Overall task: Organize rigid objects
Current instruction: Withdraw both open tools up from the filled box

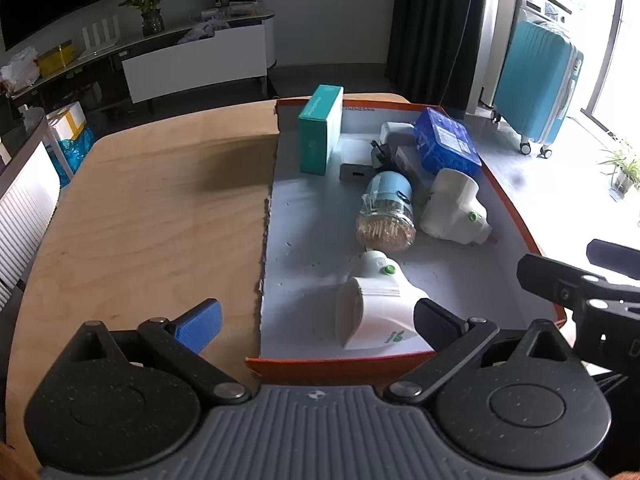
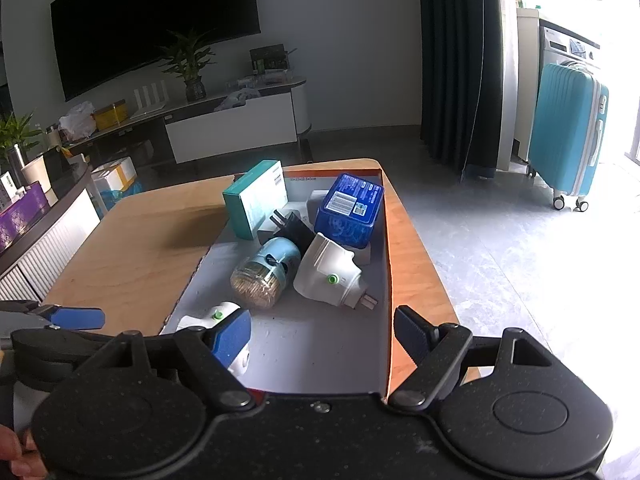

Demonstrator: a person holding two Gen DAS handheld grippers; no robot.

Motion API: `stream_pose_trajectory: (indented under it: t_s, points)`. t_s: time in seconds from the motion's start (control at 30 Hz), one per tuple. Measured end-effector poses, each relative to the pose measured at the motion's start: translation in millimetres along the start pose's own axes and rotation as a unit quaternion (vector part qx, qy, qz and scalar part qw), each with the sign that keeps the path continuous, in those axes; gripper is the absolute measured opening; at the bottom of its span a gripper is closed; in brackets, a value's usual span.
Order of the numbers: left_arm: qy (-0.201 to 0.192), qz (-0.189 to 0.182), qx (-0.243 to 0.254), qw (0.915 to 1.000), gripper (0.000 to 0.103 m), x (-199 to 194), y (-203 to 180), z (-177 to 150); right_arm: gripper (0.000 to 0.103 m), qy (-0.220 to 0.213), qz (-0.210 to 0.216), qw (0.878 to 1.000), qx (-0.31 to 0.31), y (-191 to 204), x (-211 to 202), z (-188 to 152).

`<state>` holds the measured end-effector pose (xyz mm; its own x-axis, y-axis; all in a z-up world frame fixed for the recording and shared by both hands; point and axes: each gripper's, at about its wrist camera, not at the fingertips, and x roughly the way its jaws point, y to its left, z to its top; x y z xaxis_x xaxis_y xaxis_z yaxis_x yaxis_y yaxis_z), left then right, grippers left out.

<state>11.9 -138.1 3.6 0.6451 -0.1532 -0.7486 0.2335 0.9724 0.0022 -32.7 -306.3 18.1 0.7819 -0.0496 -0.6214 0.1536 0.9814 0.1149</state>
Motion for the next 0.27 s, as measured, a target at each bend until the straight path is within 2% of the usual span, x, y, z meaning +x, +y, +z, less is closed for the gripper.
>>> stream_pose_trajectory:
  t_s: [0.27]
  points:
    - [0.003, 0.006, -0.018, 0.9998, 0.103, -1.0, 3.1, -3.9, 0.093, -0.003, -0.003, 1.0, -0.001, -0.1, -1.9, -1.2]
